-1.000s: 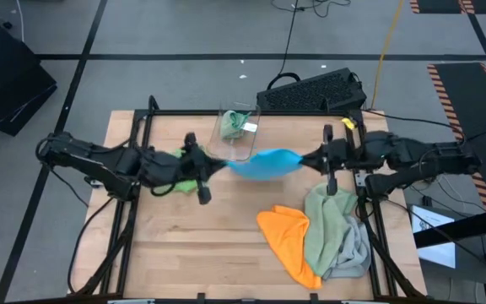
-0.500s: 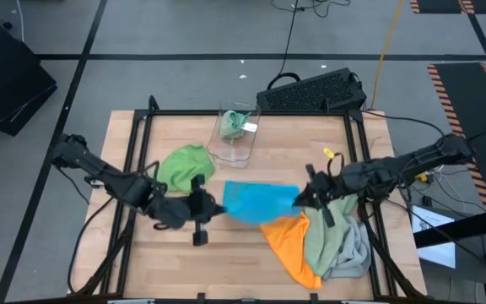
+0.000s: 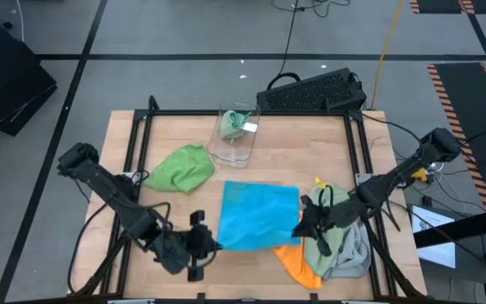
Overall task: Fold microfiber towels
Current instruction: Fold the blue towel
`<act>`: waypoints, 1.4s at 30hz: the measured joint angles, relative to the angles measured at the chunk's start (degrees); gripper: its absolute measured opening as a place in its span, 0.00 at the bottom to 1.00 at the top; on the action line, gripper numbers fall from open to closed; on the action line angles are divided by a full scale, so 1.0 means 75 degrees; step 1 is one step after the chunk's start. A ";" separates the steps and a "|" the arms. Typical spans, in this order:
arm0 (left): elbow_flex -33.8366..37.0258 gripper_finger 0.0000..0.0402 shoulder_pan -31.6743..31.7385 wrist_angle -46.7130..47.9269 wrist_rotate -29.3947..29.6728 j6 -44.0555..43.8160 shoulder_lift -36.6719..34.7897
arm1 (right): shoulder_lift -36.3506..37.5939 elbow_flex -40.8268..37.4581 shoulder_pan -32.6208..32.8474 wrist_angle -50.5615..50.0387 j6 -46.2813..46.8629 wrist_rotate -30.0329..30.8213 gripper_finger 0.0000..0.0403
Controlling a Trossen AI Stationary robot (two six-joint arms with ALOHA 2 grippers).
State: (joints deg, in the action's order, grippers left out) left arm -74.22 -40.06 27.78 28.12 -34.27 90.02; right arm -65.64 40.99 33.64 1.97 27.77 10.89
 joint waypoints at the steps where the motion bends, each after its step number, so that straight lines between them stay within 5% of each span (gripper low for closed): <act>1: 0.0000 0.03 -0.0023 -0.0007 0.0007 -0.0074 0.0102 | -0.0068 0.0000 0.0090 0.0003 0.0053 0.0130 0.00; 7: 0.0000 0.02 0.0096 0.0407 0.0600 -0.0149 0.0405 | -0.0103 0.0000 0.0354 -0.0407 0.0142 0.0787 0.00; 13: 0.0000 0.01 0.0698 0.1471 0.1799 -0.0542 0.0402 | 0.0046 0.0000 0.0089 -0.1923 0.0007 0.2280 0.00; 18: 0.0186 0.02 0.1411 0.1661 0.1672 -0.0620 0.0592 | 0.0045 0.0000 -0.0361 -0.2889 -0.0062 0.3195 0.00; 42: 0.1576 0.02 0.3293 -0.0190 0.1335 0.0168 0.1366 | 0.0047 -0.1707 -0.2380 -0.1336 -0.0964 0.2526 0.01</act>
State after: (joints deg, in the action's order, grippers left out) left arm -62.40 -15.36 26.36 38.13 -33.01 100.26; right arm -65.28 28.19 15.79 -8.04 20.54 29.83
